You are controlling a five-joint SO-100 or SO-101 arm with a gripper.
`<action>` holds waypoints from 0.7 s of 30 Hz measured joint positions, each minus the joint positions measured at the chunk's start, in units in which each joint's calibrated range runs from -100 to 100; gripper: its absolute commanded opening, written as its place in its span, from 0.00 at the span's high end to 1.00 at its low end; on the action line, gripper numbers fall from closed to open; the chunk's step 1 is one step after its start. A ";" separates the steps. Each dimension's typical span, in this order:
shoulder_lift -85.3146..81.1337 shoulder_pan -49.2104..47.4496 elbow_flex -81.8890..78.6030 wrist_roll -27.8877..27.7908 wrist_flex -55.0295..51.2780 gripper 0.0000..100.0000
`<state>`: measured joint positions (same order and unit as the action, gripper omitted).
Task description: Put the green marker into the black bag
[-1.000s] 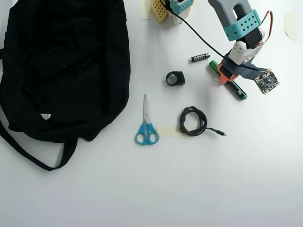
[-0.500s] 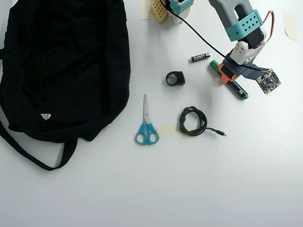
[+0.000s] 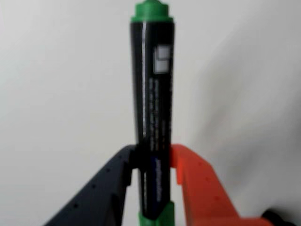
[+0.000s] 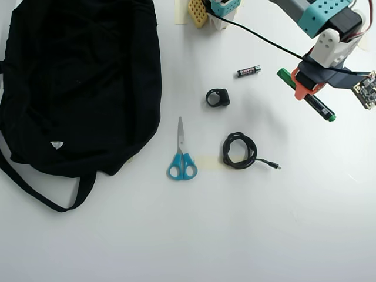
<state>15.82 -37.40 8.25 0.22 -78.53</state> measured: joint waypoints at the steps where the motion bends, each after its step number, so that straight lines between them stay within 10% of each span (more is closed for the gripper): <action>1: 0.08 0.00 0.00 0.00 0.00 0.98; 21: -31.71 3.60 -41.59 0.00 25.68 0.98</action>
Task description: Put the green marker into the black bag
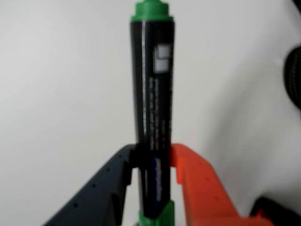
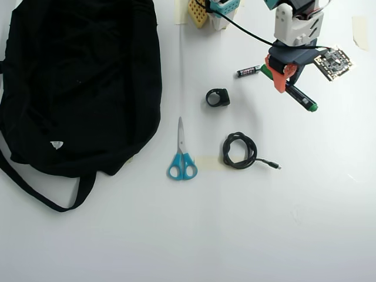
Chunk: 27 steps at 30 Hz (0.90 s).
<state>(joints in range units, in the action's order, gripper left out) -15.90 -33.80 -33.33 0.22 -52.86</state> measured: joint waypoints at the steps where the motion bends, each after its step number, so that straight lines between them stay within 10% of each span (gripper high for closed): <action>1: -1.74 0.37 -1.89 0.00 0.34 0.98; 27: -26.15 32.77 -10.61 -2.54 0.69 0.98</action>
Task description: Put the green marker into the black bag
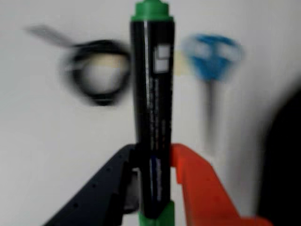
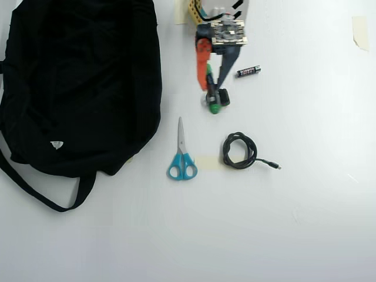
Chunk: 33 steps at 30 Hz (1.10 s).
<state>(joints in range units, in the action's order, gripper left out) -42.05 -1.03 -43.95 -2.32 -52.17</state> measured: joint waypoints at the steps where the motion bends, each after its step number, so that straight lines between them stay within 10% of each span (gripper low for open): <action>1: 0.00 2.87 0.00 0.00 -0.09 0.98; 19: 0.91 52.53 -0.94 0.49 11.08 0.98; 33: 19.51 53.64 -0.94 0.34 25.08 0.89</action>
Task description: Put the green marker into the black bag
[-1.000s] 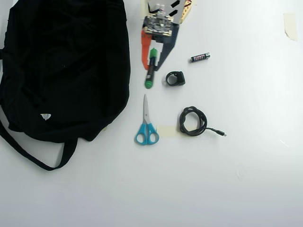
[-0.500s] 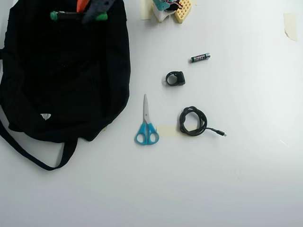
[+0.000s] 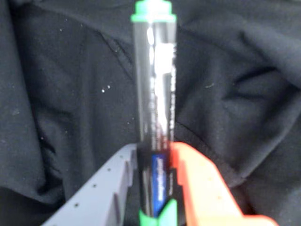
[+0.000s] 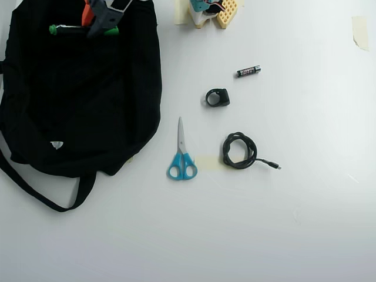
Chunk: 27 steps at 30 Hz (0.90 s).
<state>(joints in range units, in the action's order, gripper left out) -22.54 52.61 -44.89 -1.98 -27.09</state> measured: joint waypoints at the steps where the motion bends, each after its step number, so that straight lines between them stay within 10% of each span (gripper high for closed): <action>1: 0.00 0.00 0.00 0.00 0.00 0.86; 12: -3.24 -7.57 -0.63 -0.34 -3.01 0.98; 20: -41.51 -42.03 -2.67 2.98 -33.92 0.98; 27: -57.95 -52.31 -23.82 3.03 -35.04 0.98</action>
<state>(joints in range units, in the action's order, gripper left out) -80.49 0.29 -68.71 1.05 -62.13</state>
